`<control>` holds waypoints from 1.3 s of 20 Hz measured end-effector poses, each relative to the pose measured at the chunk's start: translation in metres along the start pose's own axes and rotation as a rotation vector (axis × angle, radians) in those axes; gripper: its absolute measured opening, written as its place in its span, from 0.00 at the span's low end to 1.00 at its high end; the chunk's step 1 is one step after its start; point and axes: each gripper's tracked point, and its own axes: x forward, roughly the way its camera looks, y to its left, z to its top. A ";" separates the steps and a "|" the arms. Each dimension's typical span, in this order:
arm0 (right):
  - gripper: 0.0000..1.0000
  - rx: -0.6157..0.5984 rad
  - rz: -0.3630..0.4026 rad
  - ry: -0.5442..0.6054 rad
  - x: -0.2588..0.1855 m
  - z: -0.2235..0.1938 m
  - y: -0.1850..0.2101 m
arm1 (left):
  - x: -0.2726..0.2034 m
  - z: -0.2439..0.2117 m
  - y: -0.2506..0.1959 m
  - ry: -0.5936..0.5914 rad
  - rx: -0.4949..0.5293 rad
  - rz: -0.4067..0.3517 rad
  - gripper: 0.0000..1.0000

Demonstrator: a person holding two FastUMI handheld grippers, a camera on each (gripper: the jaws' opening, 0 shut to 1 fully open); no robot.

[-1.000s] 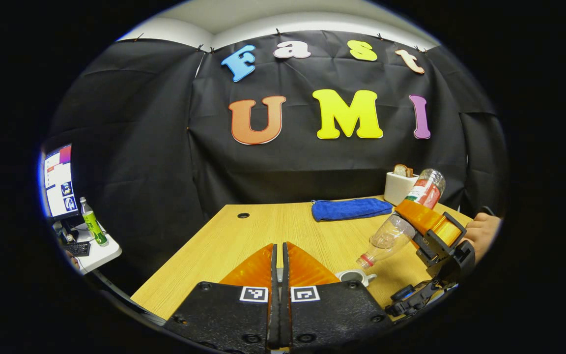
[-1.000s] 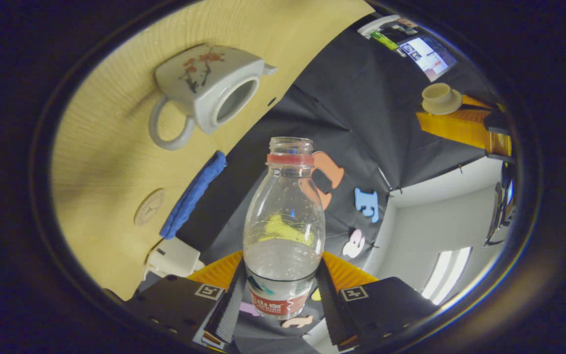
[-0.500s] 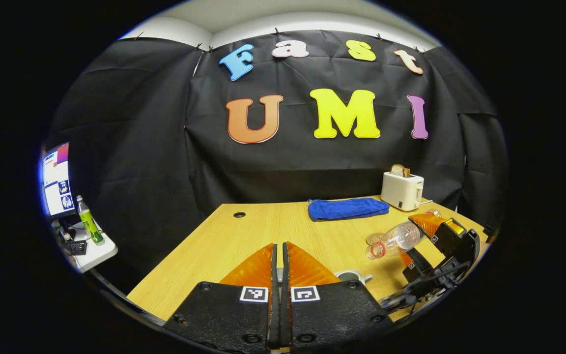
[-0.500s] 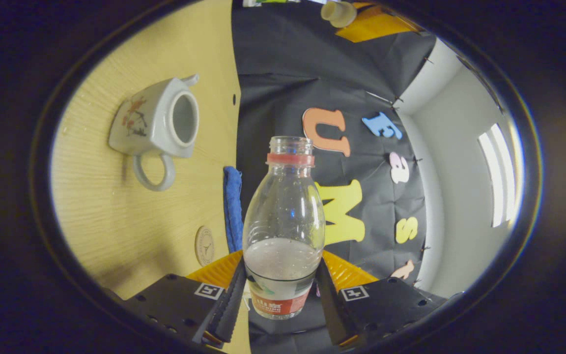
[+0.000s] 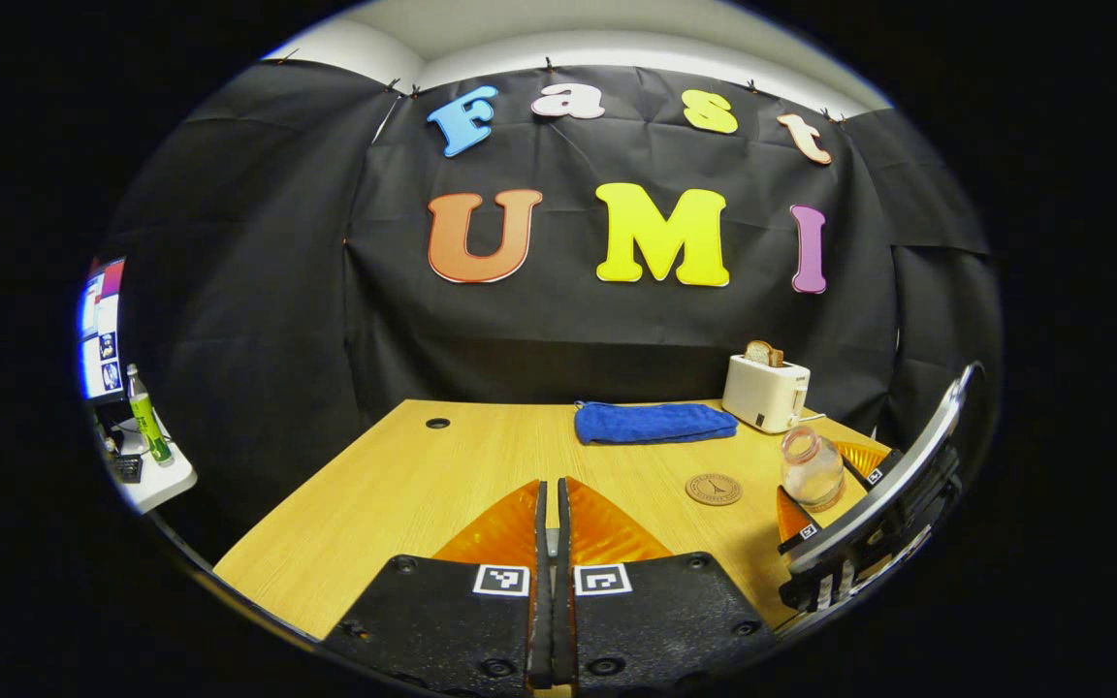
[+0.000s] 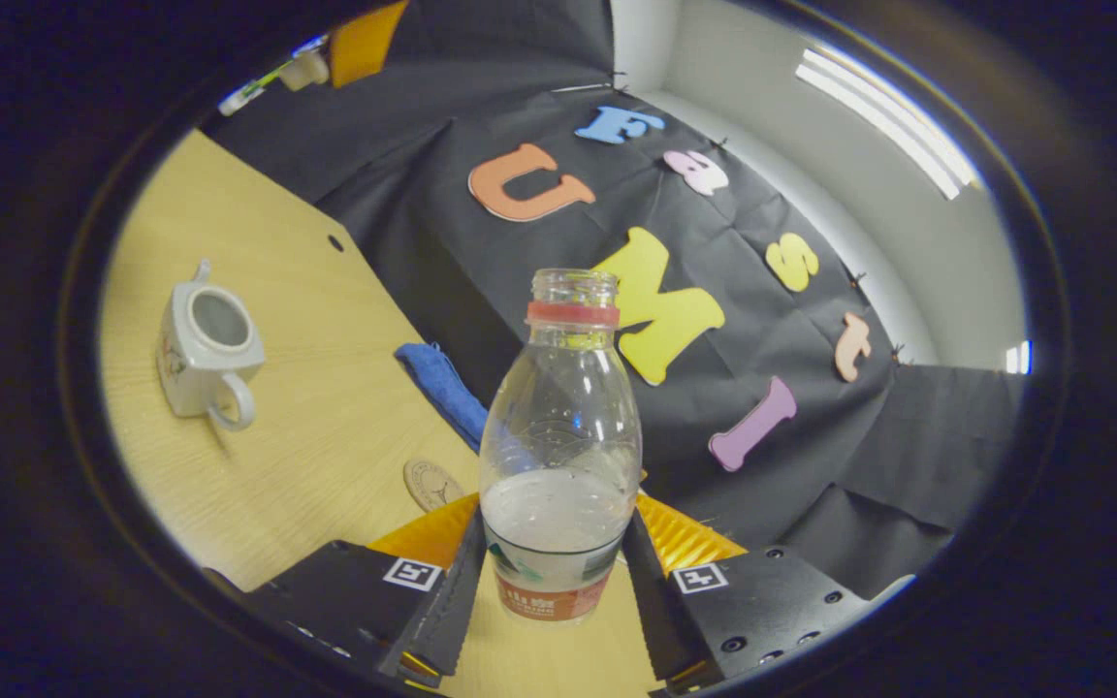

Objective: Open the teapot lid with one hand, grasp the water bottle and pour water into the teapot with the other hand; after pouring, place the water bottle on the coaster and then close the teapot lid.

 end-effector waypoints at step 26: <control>0.72 0.666 0.300 0.083 0.147 0.022 0.050 | 0.041 -0.055 0.012 0.142 0.058 0.083 0.03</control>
